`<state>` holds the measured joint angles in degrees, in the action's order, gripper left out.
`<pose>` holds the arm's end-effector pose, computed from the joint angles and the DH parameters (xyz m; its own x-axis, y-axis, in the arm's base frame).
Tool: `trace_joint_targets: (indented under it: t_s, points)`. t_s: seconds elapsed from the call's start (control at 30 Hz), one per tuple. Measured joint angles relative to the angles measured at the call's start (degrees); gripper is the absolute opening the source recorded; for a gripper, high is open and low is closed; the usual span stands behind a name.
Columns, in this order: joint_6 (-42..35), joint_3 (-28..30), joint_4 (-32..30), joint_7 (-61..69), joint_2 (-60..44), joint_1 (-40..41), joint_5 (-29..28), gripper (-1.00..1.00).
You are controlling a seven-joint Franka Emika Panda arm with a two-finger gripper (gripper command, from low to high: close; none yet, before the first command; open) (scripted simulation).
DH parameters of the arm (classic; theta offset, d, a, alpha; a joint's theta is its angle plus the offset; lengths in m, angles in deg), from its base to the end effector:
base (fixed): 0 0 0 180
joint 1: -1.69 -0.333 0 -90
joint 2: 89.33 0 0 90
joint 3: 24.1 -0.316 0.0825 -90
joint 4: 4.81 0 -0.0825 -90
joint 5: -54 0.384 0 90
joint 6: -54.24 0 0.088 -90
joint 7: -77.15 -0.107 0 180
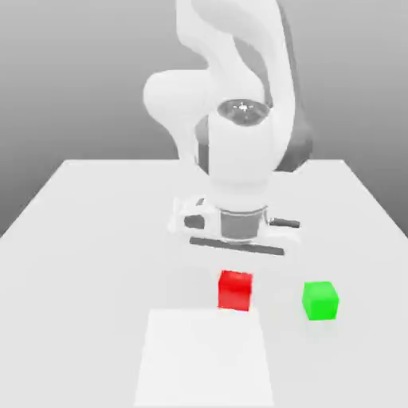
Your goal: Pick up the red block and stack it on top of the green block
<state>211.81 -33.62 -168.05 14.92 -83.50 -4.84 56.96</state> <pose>0.3488 0.0960 0.2257 0.6565 -0.7543 -0.0018 -0.7543 -0.6565 -0.0029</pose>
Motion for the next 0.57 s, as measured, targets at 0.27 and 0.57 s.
trace_joint_targets:
  t_s: [0.27,0.57]
  points:
    - [-3.2,-8.49,0.03,7.12,3.35,-12.64,3.5,-1.0]
    - [8.54,-7.09,0.52,-0.42,-9.38,-12.44,-7.62,1.0]
